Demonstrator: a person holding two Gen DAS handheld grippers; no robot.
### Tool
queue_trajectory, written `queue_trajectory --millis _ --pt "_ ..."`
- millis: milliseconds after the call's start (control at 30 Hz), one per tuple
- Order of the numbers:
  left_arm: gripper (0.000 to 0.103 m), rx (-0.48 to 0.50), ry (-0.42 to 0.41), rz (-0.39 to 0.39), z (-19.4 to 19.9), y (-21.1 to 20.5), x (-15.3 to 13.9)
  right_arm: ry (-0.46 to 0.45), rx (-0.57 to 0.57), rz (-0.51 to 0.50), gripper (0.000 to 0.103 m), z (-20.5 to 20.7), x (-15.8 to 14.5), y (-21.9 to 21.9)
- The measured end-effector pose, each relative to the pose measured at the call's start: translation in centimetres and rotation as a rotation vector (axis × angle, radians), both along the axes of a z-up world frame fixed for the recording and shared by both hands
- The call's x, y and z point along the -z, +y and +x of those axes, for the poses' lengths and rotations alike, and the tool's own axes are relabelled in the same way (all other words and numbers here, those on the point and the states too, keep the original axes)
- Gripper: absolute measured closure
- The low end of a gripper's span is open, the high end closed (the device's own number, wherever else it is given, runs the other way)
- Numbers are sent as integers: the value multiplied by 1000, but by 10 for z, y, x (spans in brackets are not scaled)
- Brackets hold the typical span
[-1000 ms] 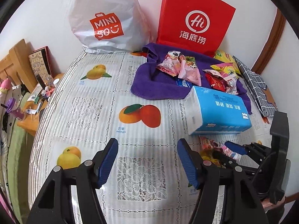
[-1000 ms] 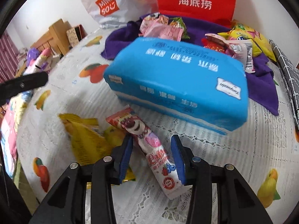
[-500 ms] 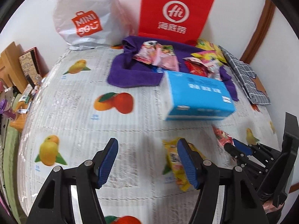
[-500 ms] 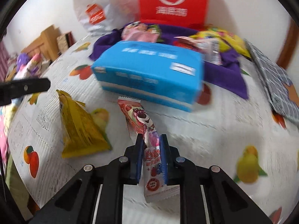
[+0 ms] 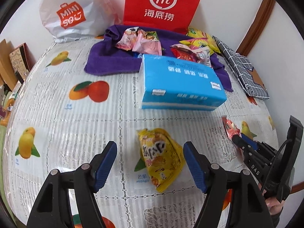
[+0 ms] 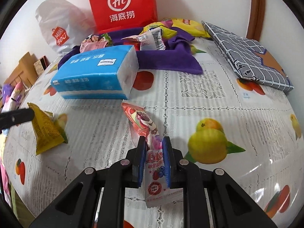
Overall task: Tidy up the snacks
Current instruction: 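Grasp the strawberry-bear stick packet with the right tool while the left tool grasps the yellow snack bag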
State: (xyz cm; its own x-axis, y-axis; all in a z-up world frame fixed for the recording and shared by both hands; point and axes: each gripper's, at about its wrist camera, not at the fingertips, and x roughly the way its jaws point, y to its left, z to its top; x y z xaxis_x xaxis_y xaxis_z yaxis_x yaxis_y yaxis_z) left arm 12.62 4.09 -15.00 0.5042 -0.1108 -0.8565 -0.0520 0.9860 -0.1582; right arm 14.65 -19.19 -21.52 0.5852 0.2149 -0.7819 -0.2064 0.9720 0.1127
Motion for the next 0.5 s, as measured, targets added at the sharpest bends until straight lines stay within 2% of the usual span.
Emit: queue_trajectory --millis 233,333,500 --pt "32 8 44 -41 -1 -3 23 -36 14 -15 83 0 7 5" --pt "34 15 43 -67 4 -6 27 -70 11 -30 83 -2 8 7" --pt "35 29 45 -86 18 -16 33 -69 12 -10 82 -2 9 4"
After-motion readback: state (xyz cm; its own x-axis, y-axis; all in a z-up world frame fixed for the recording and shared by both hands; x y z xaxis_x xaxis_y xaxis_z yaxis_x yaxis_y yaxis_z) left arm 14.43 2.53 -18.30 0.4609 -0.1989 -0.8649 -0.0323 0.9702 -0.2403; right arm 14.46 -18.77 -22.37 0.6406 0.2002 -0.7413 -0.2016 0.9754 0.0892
